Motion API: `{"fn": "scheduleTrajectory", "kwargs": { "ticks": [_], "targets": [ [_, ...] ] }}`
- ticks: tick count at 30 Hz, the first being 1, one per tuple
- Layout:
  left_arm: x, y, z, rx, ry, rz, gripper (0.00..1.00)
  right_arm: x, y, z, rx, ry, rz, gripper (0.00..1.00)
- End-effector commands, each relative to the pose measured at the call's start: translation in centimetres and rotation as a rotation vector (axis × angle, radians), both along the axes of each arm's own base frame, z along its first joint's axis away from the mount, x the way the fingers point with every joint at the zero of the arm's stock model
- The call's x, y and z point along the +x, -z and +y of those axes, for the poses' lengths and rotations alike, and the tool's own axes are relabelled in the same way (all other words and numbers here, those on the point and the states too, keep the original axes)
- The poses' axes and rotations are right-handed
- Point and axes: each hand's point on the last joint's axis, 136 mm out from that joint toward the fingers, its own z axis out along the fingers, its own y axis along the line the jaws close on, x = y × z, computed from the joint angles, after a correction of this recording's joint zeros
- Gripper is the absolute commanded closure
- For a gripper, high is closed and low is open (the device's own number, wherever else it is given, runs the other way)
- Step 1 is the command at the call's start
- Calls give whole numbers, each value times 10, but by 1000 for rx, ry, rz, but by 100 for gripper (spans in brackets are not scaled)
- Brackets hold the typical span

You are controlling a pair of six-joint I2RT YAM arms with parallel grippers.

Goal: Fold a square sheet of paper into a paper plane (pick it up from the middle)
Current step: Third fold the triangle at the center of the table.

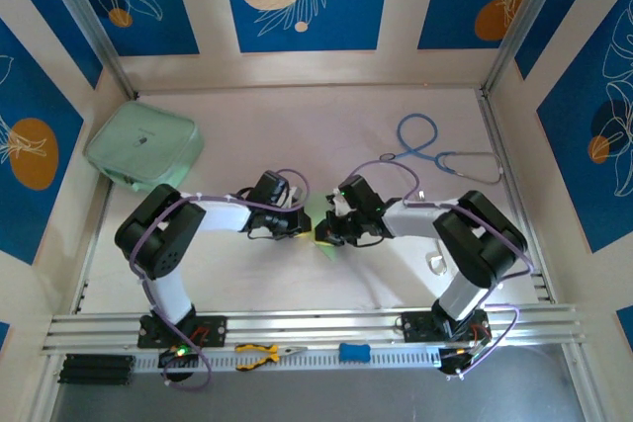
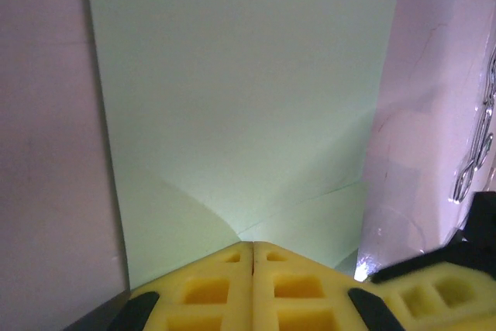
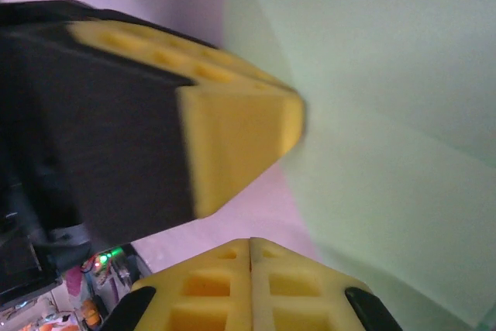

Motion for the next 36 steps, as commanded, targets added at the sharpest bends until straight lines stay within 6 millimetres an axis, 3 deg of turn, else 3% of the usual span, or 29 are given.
{"fn": "scheduleTrajectory", "kwargs": {
  "ticks": [1, 18, 24, 29, 32, 36],
  "targets": [
    [-11, 20, 13, 90, 0, 50, 95, -13, 19, -6, -53, -16, 51, 92],
    [-11, 28, 19, 115, -13, 57, 96, -56, 27, -62, -113, 30, 90, 90],
    [-11, 25, 18, 105, -16, 51, 96, -40, -2, -50, -65, 33, 15, 90],
    [-12, 24, 18, 99, -23, 52, 96, -25, -13, -32, -10, 15, -4, 90],
    [-12, 24, 18, 92, -27, 56, 96, -23, -8, -23, -8, -2, 6, 90],
    [-13, 23, 18, 91, -29, 55, 96, -34, 19, -35, -78, 7, 65, 90]
  ]
}}
